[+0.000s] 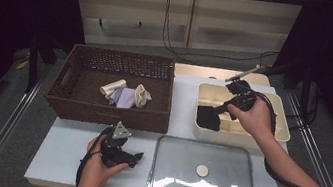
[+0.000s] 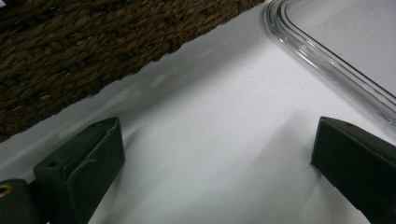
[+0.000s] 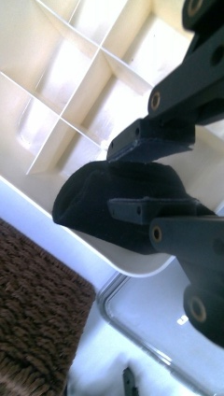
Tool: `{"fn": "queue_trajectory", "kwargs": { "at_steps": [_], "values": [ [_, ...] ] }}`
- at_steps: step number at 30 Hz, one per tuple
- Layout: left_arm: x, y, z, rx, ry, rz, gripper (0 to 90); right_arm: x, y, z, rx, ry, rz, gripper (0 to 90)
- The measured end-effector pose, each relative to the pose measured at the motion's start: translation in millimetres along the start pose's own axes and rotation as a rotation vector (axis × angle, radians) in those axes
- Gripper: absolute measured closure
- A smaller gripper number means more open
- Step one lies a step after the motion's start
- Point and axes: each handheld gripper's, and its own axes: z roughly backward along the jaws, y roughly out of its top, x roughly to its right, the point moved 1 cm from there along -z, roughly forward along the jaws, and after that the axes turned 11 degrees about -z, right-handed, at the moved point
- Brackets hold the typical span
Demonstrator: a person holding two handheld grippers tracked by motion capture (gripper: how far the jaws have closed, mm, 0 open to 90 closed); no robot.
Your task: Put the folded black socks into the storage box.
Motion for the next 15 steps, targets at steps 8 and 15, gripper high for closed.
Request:
{"fn": "queue_trajectory", "kwargs": {
  "at_steps": [8,15],
  "values": [
    [0.0,0.0,0.0,0.0,0.0,0.001,2.1,-1.4,6.2,4.7,-0.021,-0.006,0.019,82.3],
    [0.0,0.0,-0.1,0.0,0.0,0.001,2.1,-2.9,7.6,1.0,-0.036,-0.004,0.023,90.0]
  ]
}}
